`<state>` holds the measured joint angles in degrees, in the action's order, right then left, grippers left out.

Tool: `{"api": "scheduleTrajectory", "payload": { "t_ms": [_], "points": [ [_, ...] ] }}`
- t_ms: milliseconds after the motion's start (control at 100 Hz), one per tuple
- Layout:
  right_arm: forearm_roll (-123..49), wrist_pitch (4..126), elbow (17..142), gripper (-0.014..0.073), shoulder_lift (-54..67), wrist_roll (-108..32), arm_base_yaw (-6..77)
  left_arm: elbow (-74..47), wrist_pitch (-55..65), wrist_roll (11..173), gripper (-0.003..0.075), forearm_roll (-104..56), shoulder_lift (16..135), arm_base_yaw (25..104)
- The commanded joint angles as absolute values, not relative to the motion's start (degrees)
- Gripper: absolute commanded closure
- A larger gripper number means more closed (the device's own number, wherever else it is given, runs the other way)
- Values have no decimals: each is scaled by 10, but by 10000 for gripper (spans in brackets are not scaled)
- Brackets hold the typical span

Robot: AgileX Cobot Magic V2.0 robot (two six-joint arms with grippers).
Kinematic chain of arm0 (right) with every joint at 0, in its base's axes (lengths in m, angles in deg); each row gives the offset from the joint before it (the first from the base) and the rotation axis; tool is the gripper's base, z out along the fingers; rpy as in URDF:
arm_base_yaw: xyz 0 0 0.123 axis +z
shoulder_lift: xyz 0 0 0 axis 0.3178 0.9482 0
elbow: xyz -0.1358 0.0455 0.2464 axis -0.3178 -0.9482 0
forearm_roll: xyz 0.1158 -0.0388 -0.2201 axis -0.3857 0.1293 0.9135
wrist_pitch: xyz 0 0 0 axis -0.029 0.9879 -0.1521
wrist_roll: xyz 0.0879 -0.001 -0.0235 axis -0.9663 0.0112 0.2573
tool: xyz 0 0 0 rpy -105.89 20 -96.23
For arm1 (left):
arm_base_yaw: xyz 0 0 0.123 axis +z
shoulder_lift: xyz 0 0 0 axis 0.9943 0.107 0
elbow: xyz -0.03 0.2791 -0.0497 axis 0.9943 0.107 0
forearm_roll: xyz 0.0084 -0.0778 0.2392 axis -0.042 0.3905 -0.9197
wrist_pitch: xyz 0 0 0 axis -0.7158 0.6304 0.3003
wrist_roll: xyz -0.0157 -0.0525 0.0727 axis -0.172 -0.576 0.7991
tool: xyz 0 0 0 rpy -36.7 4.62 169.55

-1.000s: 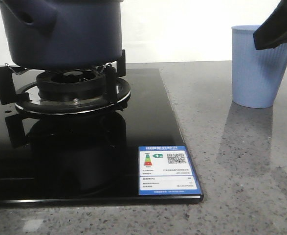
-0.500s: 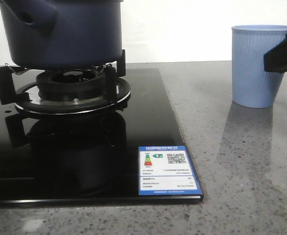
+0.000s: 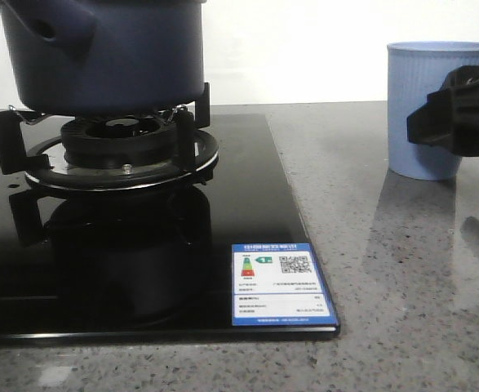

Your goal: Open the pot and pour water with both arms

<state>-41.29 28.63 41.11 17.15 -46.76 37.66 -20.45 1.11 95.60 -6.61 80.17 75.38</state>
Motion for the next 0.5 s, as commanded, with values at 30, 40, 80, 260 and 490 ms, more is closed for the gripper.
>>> {"api": "scheduleTrajectory", "payload": {
  "t_ms": [30,40,80,260,490],
  "points": [
    [-388,228,441,114,178,-485,379,-227,55,957,361,-52,786,755],
    [-387,228,442,114,179,-486,379,-227,55,957,361,-52,786,755],
    [-384,225,448,114,182,-486,379,-227,55,957,361,-52,786,755],
    [-379,221,472,114,204,-487,379,-227,55,957,361,-52,786,755],
    [-379,202,500,114,246,-487,379,-227,55,957,361,-52,786,755]
  ]
}}
